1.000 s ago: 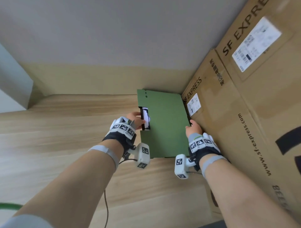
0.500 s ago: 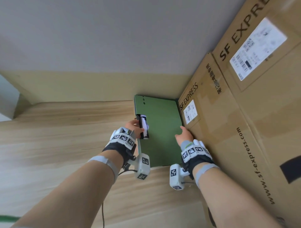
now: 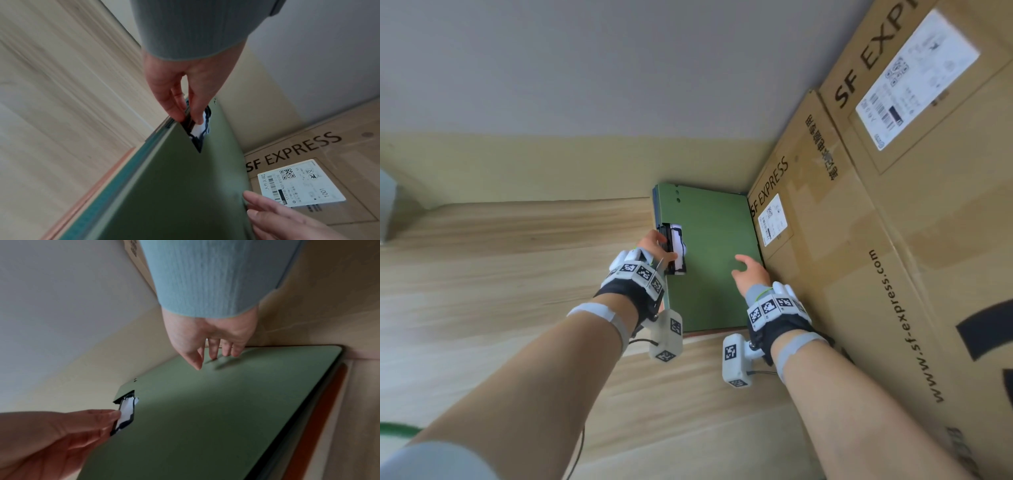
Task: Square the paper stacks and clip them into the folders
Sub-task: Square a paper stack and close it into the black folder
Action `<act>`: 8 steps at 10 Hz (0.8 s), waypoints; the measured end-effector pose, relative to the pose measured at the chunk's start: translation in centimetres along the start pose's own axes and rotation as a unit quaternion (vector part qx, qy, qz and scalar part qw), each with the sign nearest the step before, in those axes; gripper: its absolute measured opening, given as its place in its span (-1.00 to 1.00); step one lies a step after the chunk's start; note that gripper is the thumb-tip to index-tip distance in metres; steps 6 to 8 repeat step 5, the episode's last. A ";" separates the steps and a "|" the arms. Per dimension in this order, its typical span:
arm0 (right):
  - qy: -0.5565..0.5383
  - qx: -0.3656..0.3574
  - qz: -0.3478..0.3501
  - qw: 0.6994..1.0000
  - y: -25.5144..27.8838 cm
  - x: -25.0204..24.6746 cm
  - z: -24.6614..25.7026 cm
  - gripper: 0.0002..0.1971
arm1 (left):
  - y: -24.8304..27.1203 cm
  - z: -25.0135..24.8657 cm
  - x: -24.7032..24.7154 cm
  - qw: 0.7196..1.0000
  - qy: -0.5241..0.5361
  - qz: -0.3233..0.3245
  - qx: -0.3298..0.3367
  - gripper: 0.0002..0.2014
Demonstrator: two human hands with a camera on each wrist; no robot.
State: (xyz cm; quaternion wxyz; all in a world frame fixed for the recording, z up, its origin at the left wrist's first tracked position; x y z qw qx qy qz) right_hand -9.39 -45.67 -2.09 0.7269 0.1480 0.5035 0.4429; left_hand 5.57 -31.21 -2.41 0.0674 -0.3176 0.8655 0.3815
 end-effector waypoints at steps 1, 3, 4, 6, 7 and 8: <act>0.006 -0.005 0.001 1.000 0.0 0.7 0.9 -0.54 | -0.4 1.0 -0.2 1.000 0.003 0.025 0.005 -0.64; 0.026 -0.028 -0.001 0.999 0.9 1.9 3.2 -0.57 | 0.8 3.6 -2.1 0.997 0.046 0.062 -0.025 -0.76; 0.034 -0.068 0.001 0.997 2.7 3.9 5.5 -0.61 | 2.5 5.6 -3.9 0.994 0.078 0.072 -0.029 -0.81; -0.007 -0.128 0.008 0.992 4.2 5.9 8.4 -0.65 | 3.6 7.1 -5.5 0.995 0.080 0.064 -0.013 -0.85; -0.007 -0.128 0.008 0.992 4.2 5.9 8.4 -0.65 | 3.6 7.1 -5.5 0.995 0.080 0.064 -0.013 -0.85; -0.007 -0.128 0.008 0.992 4.2 5.9 8.4 -0.65 | 3.6 7.1 -5.5 0.995 0.080 0.064 -0.013 -0.85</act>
Point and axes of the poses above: each hand's wrist, its own y-axis away from the middle knuckle, its own x-axis out of the palm, z = x × y, the point moved 3 cm from there along -y, towards the middle knuckle, and after that the axes turned 13 degrees about z, right-handed, at the moved point
